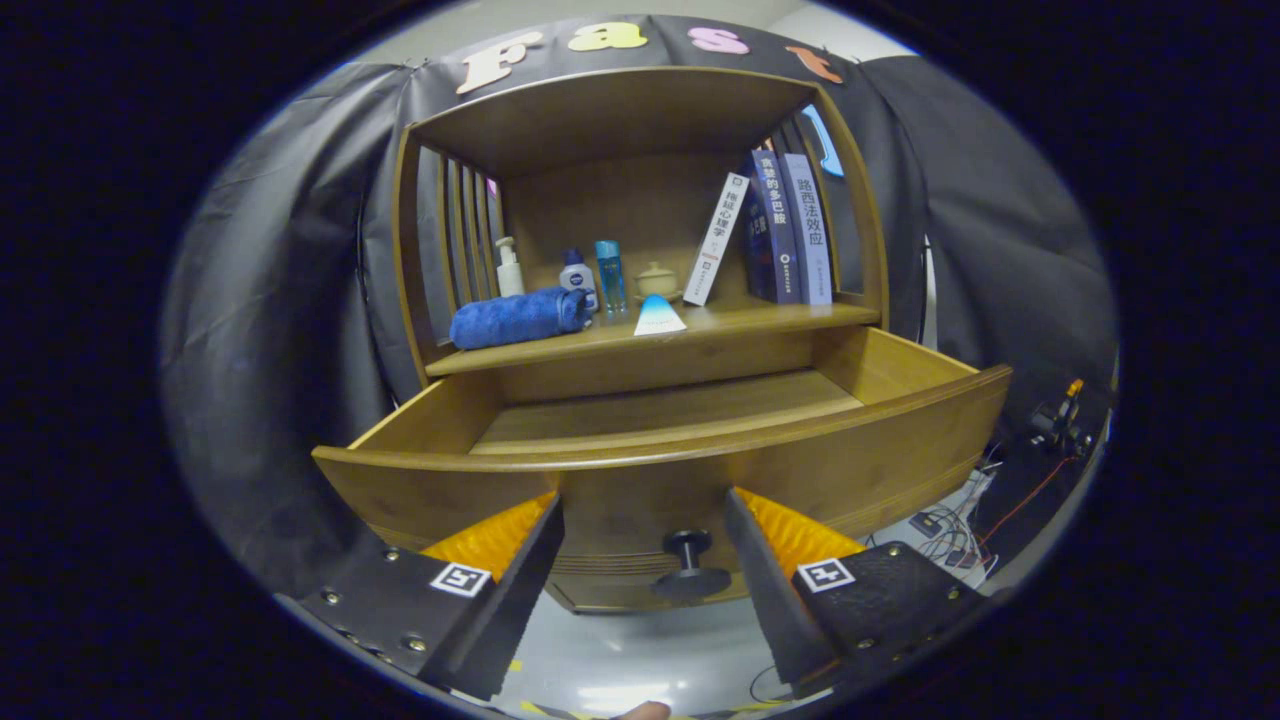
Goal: Pull open the drawer, take out the items inside it, and place them on the countertop above the cabinet.
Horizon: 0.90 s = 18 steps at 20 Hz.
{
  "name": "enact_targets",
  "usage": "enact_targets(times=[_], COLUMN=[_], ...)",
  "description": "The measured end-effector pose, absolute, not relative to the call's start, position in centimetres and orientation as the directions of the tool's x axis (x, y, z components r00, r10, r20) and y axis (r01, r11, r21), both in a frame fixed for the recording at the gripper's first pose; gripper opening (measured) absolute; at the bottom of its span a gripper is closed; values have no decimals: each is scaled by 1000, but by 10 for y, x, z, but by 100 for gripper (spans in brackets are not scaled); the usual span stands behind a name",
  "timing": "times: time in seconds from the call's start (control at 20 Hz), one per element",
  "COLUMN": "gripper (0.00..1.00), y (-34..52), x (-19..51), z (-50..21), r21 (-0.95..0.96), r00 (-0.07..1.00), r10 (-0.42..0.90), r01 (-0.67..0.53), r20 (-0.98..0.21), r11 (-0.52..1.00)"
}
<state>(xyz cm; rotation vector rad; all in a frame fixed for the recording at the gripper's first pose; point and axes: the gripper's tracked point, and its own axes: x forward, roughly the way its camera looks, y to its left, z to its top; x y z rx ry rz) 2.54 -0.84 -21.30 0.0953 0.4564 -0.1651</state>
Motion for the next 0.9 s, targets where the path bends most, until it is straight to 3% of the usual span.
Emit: enact_targets(times=[0.9], gripper=[97], y=[-21], x=[101], z=[-225], r21=[92], r00=[891], r10=[-112], r01=[169], r20=[-439], r11=[981])
